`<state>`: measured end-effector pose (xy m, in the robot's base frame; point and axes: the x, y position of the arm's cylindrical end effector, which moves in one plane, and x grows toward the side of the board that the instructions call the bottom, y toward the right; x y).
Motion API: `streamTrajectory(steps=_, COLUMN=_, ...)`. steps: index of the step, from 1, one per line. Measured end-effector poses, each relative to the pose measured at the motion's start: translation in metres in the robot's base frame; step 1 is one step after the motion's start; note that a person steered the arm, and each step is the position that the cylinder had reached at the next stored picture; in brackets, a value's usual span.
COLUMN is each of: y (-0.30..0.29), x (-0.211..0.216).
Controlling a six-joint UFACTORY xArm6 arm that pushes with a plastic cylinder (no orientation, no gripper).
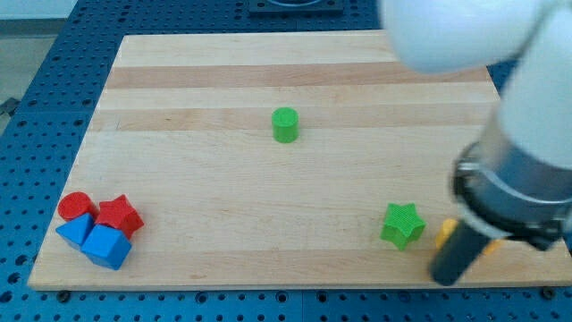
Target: Slide the green star in between the yellow heart and the green circle
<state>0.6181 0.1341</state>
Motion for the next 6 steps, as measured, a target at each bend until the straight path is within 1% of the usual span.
streamTrajectory(steps=2, y=-0.012, x=-0.036)
streamTrajectory(steps=3, y=-0.029, x=-0.063)
streamTrajectory(steps=4, y=-0.065, x=-0.091)
streamTrajectory(steps=5, y=-0.087, x=-0.114)
streamTrajectory(steps=6, y=-0.081, x=-0.114)
